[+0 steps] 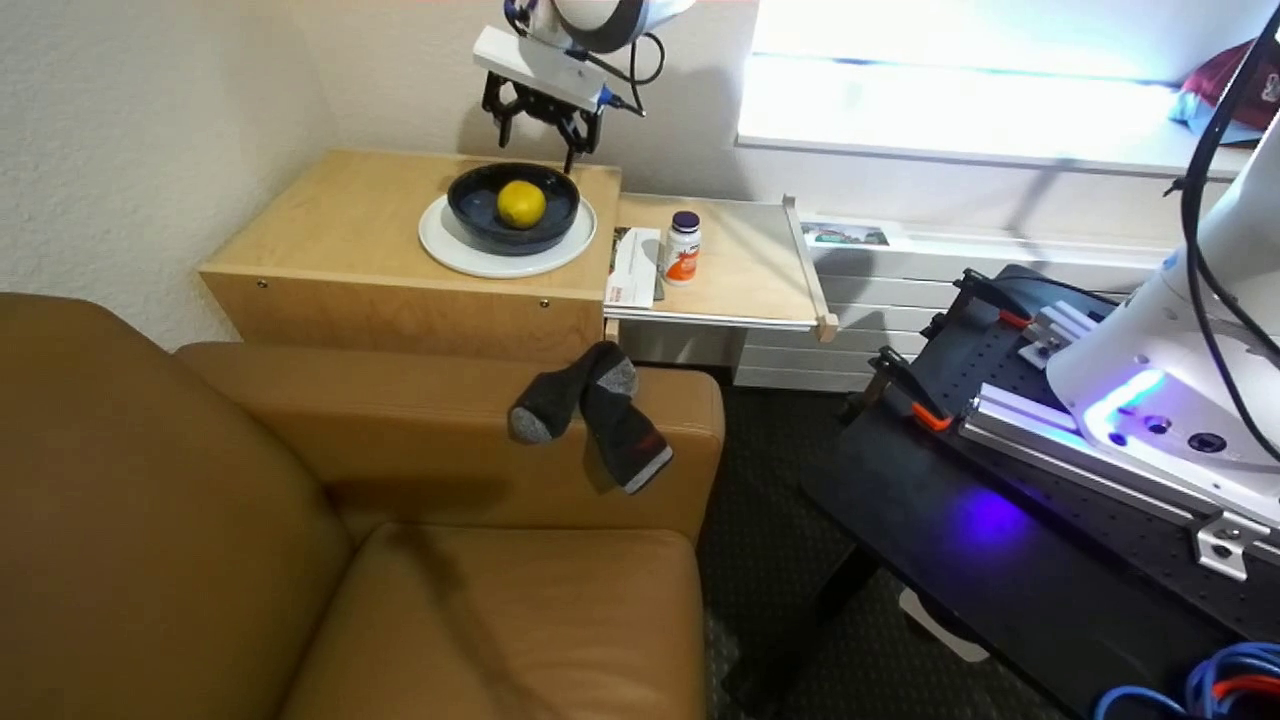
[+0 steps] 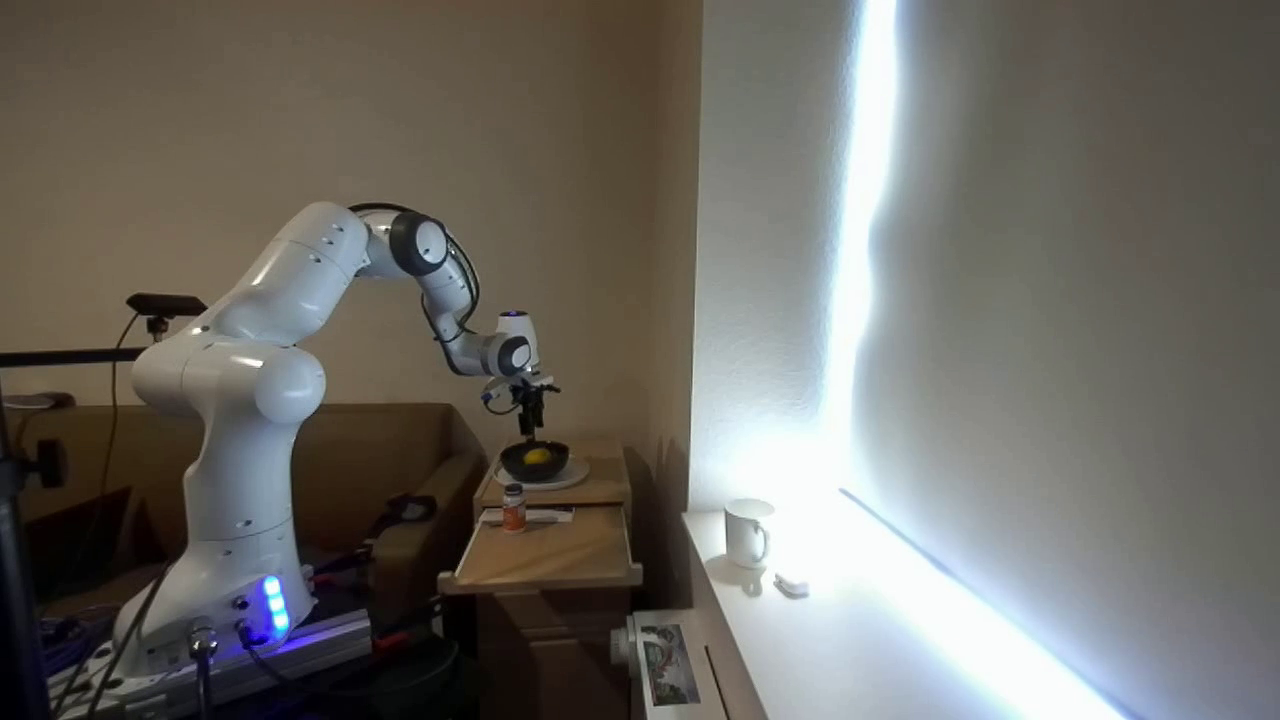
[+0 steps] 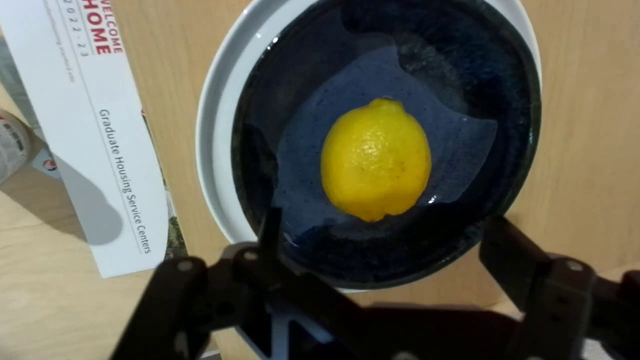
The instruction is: Move the lemon to the open drawer
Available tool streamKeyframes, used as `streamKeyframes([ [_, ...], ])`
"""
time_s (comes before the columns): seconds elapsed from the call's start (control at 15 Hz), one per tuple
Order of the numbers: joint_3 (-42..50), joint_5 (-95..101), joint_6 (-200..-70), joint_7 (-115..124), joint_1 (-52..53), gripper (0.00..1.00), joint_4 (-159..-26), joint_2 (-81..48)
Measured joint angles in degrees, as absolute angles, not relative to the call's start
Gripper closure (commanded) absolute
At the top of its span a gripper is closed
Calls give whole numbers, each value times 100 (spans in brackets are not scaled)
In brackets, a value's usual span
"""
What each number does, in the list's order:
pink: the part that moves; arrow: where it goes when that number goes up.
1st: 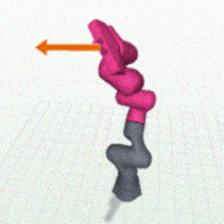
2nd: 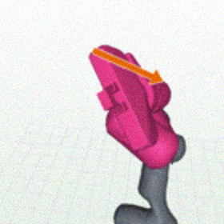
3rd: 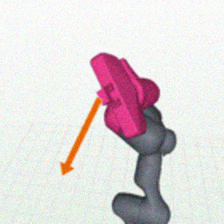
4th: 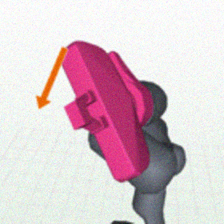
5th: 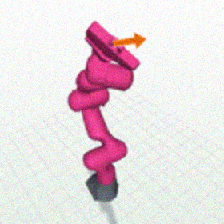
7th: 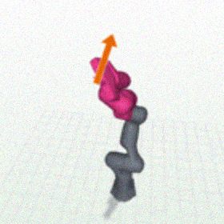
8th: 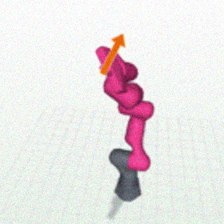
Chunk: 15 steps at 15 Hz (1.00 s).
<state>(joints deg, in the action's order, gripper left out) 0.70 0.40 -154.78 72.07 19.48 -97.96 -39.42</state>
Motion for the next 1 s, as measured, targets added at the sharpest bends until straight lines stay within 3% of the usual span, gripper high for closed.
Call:
streamKeyframes([
  [1.0, 108, -101, -15808, 7208, 1968, 0, -9220, -4723],
])
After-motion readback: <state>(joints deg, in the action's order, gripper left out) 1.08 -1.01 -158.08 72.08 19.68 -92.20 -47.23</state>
